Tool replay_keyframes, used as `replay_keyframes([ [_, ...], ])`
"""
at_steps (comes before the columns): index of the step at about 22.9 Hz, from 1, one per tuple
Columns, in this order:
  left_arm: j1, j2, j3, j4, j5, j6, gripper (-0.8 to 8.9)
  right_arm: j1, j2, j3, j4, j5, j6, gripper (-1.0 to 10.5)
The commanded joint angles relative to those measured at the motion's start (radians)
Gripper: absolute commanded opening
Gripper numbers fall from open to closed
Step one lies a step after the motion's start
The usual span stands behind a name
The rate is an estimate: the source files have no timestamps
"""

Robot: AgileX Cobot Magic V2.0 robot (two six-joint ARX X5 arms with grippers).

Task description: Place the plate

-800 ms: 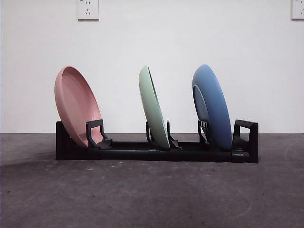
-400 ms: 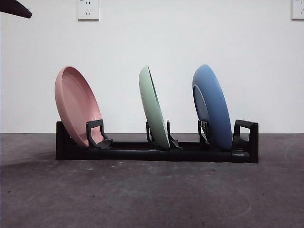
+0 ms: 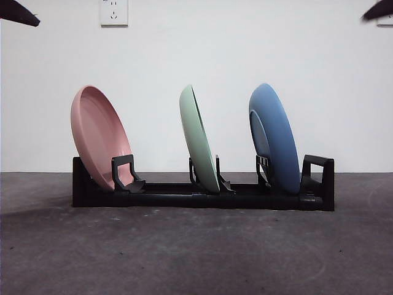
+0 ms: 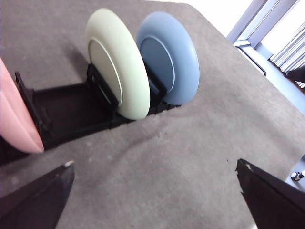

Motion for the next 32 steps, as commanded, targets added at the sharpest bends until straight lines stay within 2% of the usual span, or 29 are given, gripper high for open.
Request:
replay_keyframes([
  [1, -0.004, -0.011, 0.020, -0.018, 0.004, -0.005, 5.62, 0.012, 0.116, 0.032, 0.026, -0.003, 0.051, 4.9],
  [7, -0.004, -0.059, 0.020, -0.060, 0.003, -0.004, 5.62, 0.021, 0.374, 0.153, 0.077, -0.006, 0.053, 4.9],
  [13, -0.004, -0.137, 0.020, -0.108, 0.004, -0.004, 5.62, 0.021, 0.707, 0.407, 0.113, -0.028, 0.034, 4.9],
  [17, -0.004, -0.180, 0.020, -0.140, 0.003, -0.005, 5.62, 0.021, 0.832, 0.504, 0.145, -0.029, 0.035, 4.7],
  [22, -0.004, -0.210, 0.020, -0.175, 0.004, -0.008, 5.62, 0.021, 0.862, 0.510, 0.195, -0.033, 0.045, 1.7],
  [25, -0.004, -0.215, 0.020, -0.193, 0.003, -0.008, 5.63, 0.020, 0.862, 0.510, 0.196, -0.038, 0.068, 0.6],
  [27, -0.004, -0.216, 0.020, -0.197, 0.003, -0.008, 5.62, 0.020, 0.862, 0.510, 0.197, -0.055, 0.074, 0.1],
  [32, -0.004, -0.216, 0.020, -0.216, 0.003, -0.007, 5.63, 0.019, 0.853, 0.510, 0.196, -0.056, 0.112, 0.1],
])
